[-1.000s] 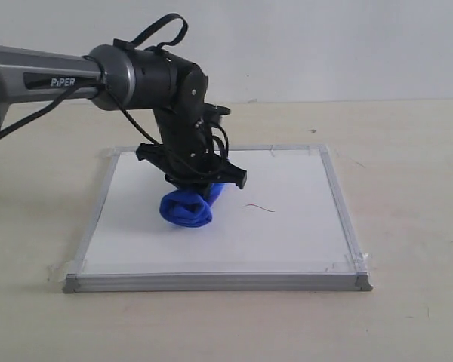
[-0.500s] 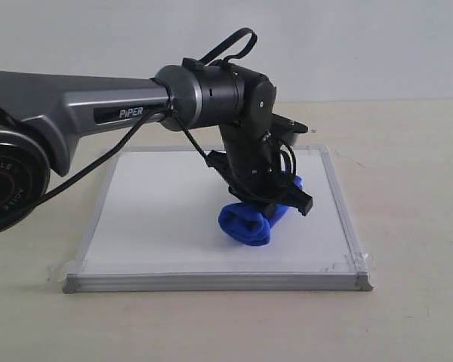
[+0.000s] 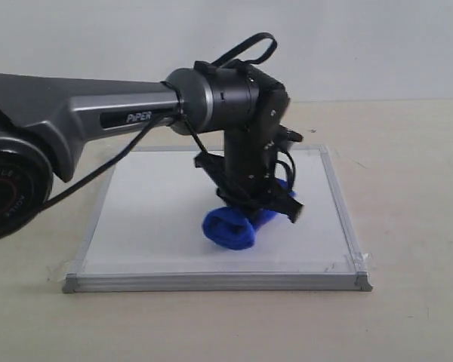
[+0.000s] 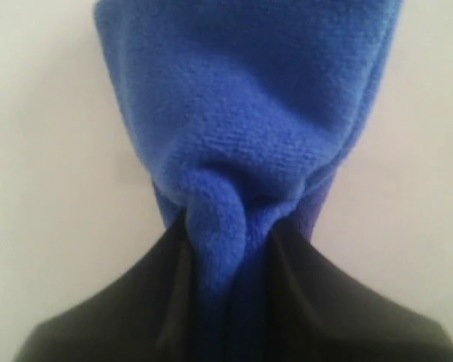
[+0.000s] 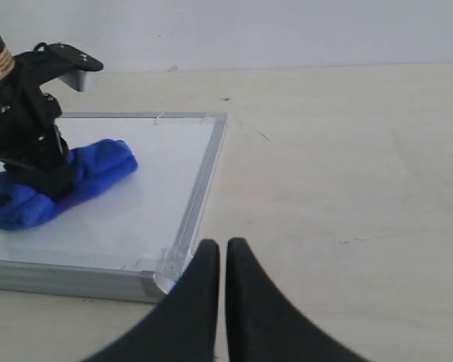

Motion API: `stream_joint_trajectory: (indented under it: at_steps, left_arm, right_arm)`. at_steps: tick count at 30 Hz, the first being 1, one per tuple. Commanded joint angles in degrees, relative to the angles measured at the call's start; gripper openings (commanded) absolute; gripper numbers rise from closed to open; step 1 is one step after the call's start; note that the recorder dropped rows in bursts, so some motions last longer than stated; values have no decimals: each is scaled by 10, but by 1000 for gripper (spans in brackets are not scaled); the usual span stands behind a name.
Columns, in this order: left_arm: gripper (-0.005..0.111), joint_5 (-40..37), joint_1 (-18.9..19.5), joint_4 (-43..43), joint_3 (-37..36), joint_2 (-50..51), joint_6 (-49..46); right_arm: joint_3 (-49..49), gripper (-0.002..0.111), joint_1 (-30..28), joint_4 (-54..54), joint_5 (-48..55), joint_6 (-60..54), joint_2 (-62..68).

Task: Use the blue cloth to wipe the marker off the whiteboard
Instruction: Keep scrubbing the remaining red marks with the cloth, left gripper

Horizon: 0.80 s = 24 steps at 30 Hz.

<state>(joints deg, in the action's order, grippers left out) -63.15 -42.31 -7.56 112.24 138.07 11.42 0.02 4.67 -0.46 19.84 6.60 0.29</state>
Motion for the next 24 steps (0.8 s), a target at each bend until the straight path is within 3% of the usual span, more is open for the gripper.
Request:
stream_joint_trajectory:
  at_steps: [1,3,5,10,14,16,19,21,24]
  left_arm:
    - [4,-68,85,-85,-9,16,78]
    - [4,-68,101,-77,-9,16,86]
    - [4,-68,91,-40,-9,16,56]
    - [4,-14,11,157,-9,16,-118]
    - [4,22,-21,179,-9,16,-162]
    - [4,9,-5,109,-9,16,-104]
    - [4,-49,53,-5,-9,16,-6]
    - [4,-68,92,-41,-9,16,42]
    - [4,-68,114,-41,-9,16,59]
  right_arm:
    - [0,0,-1,-1,-3,-1,-3]
    - [0,0,-1,-1,-3,-1,-3]
    - [0,0,-1,-1,-3,-1,-3]
    - [0,0,-1,-1,-3,-1,-3]
    - [0,0,-1,-1,-3,-1,-3]
    - [0,0,-1,-1,-3,-1,-3]
    - [0,0,-1,-1,-3,-1,-3]
    - [0,0,-1,-1,-3,-1,-3]
    - [0,0,-1,-1,-3,-1,-3]
